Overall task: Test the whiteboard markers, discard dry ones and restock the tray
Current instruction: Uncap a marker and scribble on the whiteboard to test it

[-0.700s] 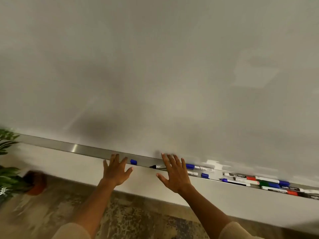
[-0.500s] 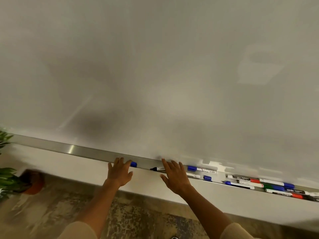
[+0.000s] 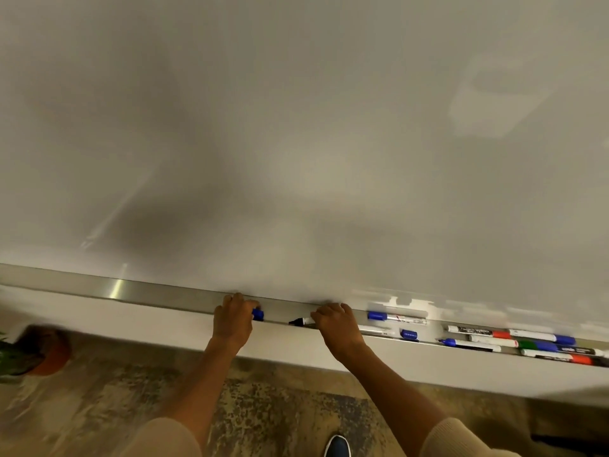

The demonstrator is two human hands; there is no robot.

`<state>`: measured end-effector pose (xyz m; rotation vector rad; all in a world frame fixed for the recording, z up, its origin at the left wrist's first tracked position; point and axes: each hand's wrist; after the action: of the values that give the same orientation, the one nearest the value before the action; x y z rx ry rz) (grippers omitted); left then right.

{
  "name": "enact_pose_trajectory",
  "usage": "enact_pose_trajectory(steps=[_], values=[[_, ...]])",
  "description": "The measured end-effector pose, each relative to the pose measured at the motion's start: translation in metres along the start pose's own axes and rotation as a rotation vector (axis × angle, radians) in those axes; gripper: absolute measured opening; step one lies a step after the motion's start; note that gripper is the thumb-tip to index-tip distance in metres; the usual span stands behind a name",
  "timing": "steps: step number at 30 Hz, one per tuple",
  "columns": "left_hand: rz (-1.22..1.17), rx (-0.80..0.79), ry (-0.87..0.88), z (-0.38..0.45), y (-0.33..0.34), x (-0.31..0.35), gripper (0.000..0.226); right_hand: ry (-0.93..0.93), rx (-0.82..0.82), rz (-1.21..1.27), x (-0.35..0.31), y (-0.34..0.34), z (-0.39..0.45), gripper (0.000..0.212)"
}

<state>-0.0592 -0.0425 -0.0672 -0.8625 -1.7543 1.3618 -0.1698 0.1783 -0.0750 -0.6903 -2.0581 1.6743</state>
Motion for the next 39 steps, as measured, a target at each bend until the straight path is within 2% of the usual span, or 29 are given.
enact_pose_trajectory(steps=[9,12,16,19,21,25,33,39], values=[[0.004,0.066,0.055,0.002,0.005,0.001,0.028,0.066,0.010,-0.019,-0.007,0.001,0.009,0.042],[-0.037,0.094,0.101,0.000,0.007,0.002,0.029,0.082,0.021,-0.020,-0.010,0.000,0.009,0.045],[-0.153,0.141,0.127,-0.010,0.001,0.008,0.020,0.106,0.117,0.033,-0.012,-0.002,0.002,0.051],[-0.249,0.162,0.145,-0.015,-0.003,0.008,0.018,0.080,0.257,0.132,-0.010,-0.007,-0.007,0.047],[-0.315,0.173,0.167,-0.017,-0.005,0.009,0.019,0.069,0.335,0.209,-0.009,-0.017,-0.012,0.035],[-0.432,0.202,0.234,-0.028,-0.019,0.025,0.035,0.115,0.421,0.370,-0.003,-0.044,-0.029,0.017],[-0.586,0.261,0.371,-0.041,-0.040,0.088,0.024,0.200,0.491,0.750,0.024,-0.108,-0.081,0.024],[-0.661,0.322,0.511,-0.045,-0.062,0.150,0.025,0.139,0.667,0.887,0.050,-0.148,-0.119,0.019]])
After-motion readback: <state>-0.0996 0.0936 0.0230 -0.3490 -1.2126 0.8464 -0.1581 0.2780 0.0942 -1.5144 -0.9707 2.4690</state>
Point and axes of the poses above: each hand's wrist, its own z-axis towards the middle knuckle, its own y-axis out of the palm, x = y × z
